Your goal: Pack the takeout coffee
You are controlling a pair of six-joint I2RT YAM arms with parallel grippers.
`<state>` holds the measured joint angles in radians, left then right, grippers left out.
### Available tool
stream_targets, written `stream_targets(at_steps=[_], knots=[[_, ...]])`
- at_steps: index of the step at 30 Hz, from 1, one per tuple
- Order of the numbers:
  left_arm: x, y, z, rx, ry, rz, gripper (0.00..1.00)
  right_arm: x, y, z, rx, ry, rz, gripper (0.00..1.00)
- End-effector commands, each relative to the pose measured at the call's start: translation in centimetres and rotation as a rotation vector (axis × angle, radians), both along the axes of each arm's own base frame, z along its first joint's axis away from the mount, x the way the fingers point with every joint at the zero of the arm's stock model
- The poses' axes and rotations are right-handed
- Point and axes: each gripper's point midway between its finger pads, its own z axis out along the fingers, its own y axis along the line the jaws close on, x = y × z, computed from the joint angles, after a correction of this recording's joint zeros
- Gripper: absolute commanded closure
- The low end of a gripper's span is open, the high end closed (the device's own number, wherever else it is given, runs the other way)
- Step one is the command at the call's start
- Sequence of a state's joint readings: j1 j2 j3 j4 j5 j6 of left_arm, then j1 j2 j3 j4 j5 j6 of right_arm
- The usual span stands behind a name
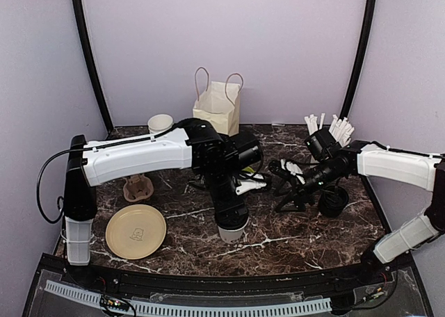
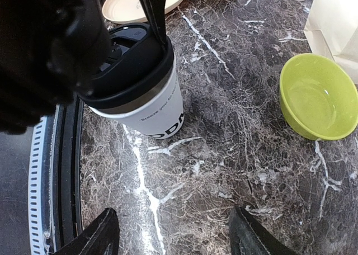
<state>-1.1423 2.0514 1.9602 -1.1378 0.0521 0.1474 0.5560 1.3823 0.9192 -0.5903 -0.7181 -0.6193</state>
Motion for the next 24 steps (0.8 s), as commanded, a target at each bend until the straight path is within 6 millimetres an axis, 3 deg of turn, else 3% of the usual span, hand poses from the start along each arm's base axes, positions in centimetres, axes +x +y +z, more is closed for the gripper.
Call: stream_targets(at_steps=[1, 17, 24], knots=[[-0.2, 0.1, 1.2, -0.010, 0.002, -0.008, 0.26, -0.1, 0.1, -0.2, 0.011, 0.010, 0.007, 0.33], [-0.4, -0.4, -0.1, 0.001, 0.036, -0.015, 0.23, -0.1, 0.0, -0.2, 0.010, 0.011, 0.007, 0.33], [0.0, -0.7, 1.7, -0.029, 0.002, 0.008, 0.28, -0.2, 0.0, -0.3, 0.009, 0.012, 0.008, 0.33]])
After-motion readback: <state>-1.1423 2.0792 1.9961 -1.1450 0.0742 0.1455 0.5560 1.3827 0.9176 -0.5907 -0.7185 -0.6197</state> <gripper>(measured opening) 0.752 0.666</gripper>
